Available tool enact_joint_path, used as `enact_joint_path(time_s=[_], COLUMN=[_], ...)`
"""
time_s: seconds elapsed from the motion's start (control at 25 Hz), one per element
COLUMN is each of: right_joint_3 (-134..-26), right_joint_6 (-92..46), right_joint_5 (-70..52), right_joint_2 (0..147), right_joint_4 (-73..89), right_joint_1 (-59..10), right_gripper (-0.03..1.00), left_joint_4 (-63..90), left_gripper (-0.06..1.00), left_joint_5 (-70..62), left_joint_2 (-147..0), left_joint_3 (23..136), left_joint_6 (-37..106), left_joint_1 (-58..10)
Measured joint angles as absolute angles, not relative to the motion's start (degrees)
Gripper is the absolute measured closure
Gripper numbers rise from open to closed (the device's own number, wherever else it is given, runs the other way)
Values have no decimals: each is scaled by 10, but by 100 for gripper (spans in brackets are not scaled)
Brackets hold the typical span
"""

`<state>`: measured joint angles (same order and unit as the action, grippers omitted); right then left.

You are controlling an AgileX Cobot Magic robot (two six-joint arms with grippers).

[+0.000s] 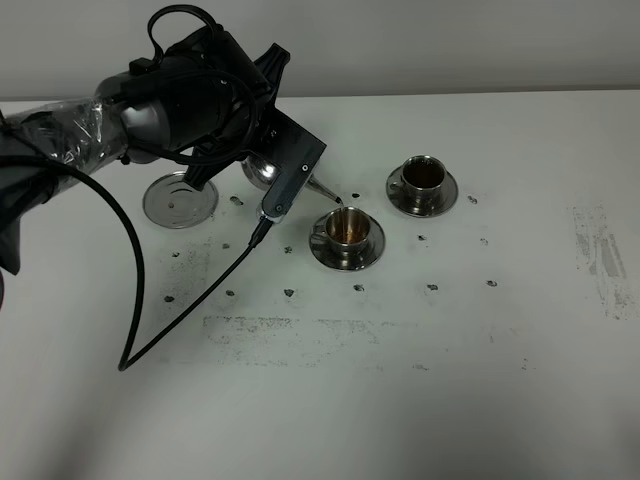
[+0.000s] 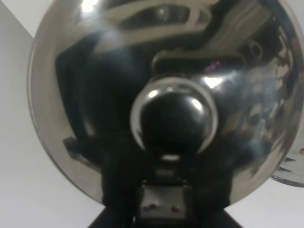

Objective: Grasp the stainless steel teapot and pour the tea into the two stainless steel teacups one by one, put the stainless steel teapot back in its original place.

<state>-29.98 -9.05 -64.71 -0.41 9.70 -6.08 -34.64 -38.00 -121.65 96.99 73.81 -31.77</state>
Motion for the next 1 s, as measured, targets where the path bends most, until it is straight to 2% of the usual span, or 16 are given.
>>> enact_joint_path(time_s=[1.0], right_joint_3=[-300], right_joint_6=[-90], right_joint_5=[-647], right_joint_2=[-4], right_joint_4=[97], right_joint_1=[-61], right_gripper=[51], left_joint_4=[-375], left_gripper=[76], left_joint_5=[-377], left_joint_2=[-1217], left_joint_3=[970], left_joint_6=[738], left_joint_1=[-322])
